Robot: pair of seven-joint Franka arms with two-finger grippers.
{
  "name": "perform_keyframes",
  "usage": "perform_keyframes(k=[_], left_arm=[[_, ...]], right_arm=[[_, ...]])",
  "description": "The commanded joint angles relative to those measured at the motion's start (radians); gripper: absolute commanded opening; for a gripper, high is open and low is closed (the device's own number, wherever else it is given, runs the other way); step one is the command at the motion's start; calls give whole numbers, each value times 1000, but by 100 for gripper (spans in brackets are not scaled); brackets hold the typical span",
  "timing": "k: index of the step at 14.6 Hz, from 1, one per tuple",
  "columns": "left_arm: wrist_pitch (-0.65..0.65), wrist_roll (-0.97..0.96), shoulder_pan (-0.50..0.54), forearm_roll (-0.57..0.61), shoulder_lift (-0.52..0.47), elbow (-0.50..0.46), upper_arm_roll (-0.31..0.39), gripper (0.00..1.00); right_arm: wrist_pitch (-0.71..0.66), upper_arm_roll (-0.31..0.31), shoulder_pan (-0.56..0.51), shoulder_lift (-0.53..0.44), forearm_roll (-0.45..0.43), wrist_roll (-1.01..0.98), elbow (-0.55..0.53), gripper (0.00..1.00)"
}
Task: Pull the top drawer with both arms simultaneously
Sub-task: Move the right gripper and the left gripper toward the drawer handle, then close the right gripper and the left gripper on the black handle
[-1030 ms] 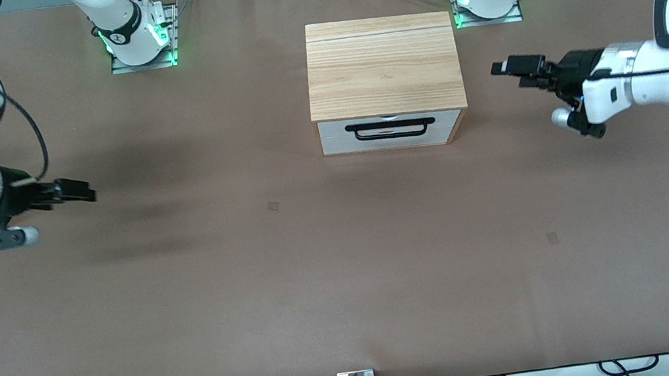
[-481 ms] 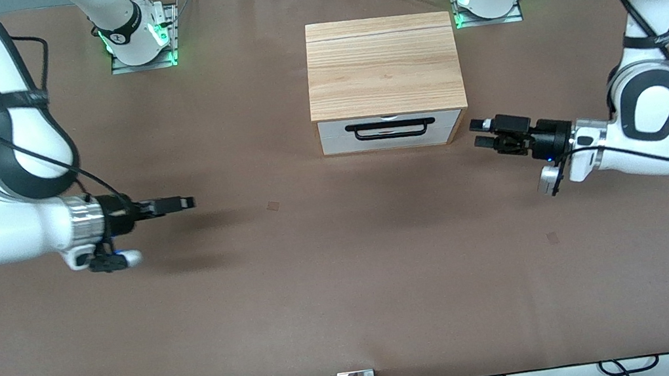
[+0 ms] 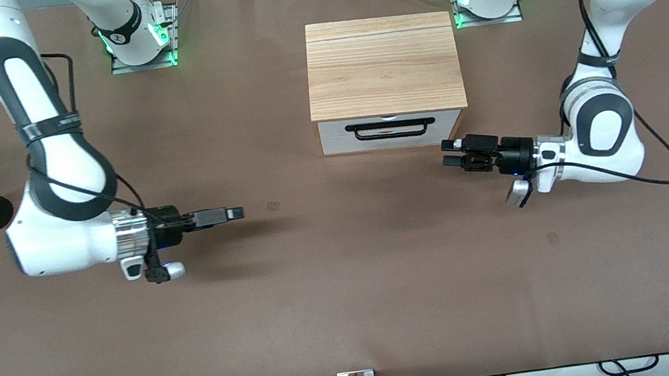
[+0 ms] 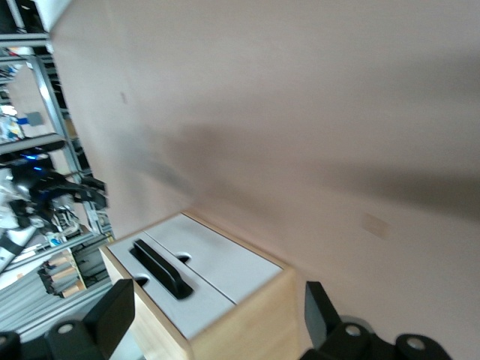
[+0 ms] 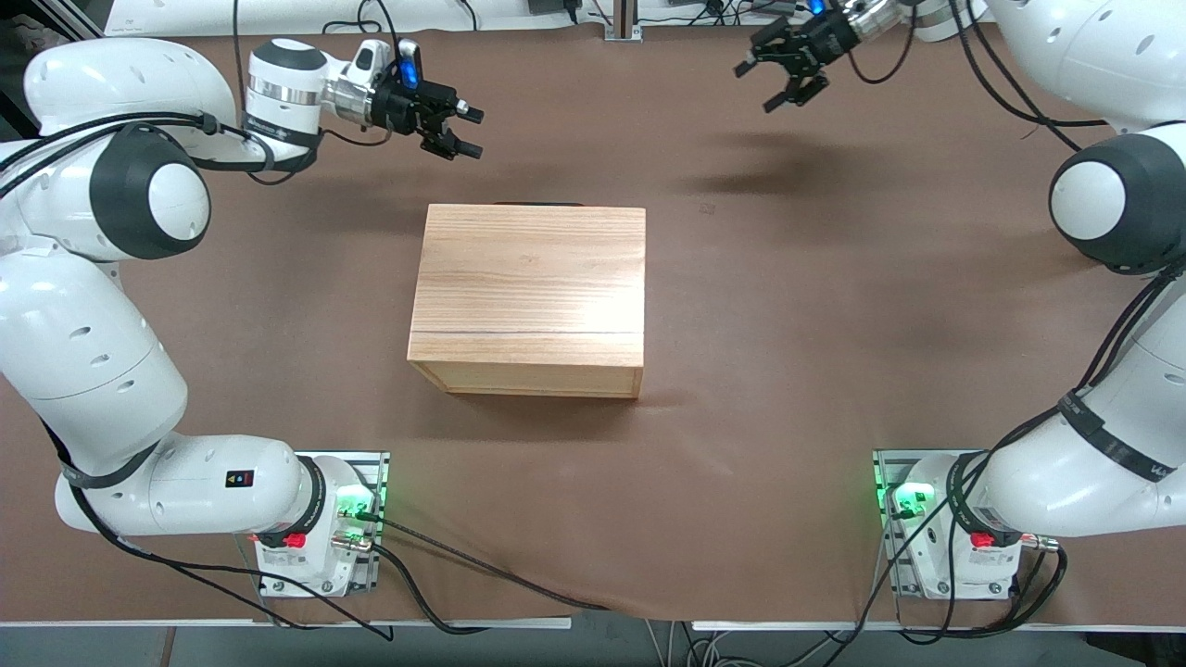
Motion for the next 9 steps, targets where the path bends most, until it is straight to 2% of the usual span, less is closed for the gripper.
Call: perform_keyframes(k=[1,4,6,7,9], left_arm=[[26,89,-22,-58,26,-15,-1,100],[25,170,-22,-116,17,-108,-5,100],[25,271,-8,-194,12,-228,-62,100],[25,308,-9,-220,11,-269,-64,100],[22,319,-6,-221,12,-281,-64,100]], right_arm=[[144,1,66,-44,82,-54,-93,100],[261,0,136,-44,201,-198,-167,100],[259,1,138,-75,260,-301,-249,100],[268,12,138,-102,330,-388,-310,100],[262,14,143,-134,602,-674,-416,100]])
